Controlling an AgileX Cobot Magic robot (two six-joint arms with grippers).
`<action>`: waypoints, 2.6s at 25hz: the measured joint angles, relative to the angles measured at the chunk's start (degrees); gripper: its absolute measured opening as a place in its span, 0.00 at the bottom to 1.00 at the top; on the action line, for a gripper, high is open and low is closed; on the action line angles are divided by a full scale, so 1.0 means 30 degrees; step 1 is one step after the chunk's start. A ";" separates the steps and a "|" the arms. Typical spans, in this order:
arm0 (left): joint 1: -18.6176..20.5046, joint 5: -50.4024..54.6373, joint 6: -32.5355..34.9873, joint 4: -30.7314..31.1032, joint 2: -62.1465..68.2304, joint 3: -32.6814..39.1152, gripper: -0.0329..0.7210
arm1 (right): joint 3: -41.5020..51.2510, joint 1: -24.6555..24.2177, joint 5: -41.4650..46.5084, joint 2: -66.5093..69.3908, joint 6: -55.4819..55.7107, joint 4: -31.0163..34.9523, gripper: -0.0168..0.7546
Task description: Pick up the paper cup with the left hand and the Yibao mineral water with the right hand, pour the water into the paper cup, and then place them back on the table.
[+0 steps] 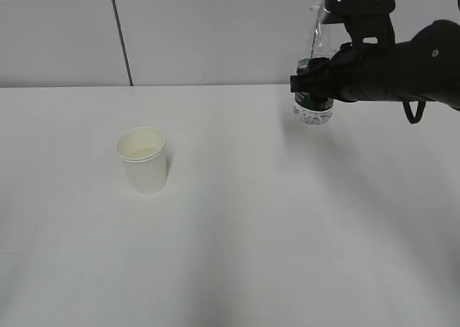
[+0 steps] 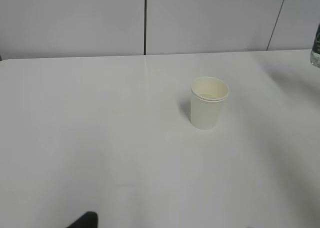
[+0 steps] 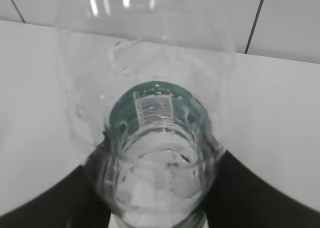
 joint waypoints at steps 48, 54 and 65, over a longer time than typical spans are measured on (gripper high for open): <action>0.0000 0.0000 -0.0005 0.0015 0.0000 0.0000 0.64 | 0.3687 0.0041 -0.9937 0.4534 0.7198 -0.7505 0.53; 0.0000 0.0000 -0.0005 0.0015 0.0000 0.0000 0.64 | 0.3687 0.0041 -1.0536 0.4880 0.7401 -0.7540 0.53; 0.0000 0.0000 -0.0005 0.0015 0.0000 0.0000 0.64 | 0.3687 0.0041 -1.0758 0.5024 0.7477 -0.8715 0.53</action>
